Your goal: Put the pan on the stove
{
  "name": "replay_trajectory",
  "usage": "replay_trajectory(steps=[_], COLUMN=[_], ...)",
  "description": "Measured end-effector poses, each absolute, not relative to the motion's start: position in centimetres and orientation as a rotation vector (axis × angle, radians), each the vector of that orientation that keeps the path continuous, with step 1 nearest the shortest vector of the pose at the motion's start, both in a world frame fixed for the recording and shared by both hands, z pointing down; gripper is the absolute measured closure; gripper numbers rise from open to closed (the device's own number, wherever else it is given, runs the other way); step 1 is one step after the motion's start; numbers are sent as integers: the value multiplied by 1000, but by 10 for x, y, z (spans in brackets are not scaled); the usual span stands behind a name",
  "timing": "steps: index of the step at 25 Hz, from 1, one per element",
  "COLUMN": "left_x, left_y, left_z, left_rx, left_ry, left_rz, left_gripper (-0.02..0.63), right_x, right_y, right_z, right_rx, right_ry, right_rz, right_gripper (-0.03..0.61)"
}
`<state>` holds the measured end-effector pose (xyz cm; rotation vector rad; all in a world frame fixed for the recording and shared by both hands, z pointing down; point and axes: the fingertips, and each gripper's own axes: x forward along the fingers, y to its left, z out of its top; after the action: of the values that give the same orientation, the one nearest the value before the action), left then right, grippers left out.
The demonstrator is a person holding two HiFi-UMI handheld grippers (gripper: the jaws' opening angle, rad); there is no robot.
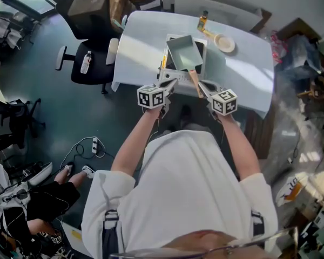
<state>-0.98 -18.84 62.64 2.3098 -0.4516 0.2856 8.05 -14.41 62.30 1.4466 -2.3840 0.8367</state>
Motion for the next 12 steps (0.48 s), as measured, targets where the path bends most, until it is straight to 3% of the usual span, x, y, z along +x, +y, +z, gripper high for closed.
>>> replay_trajectory(steps=[12], left_x=[-19], left_y=[-155], left_z=[597], left_rx=[2433], left_ry=[-435], left_rz=[303], left_gripper=[586], right_x=[70], right_y=[-99], right_z=[586], right_rx=[1586], right_ry=[-2367], right_rz=[730], right_gripper=[546])
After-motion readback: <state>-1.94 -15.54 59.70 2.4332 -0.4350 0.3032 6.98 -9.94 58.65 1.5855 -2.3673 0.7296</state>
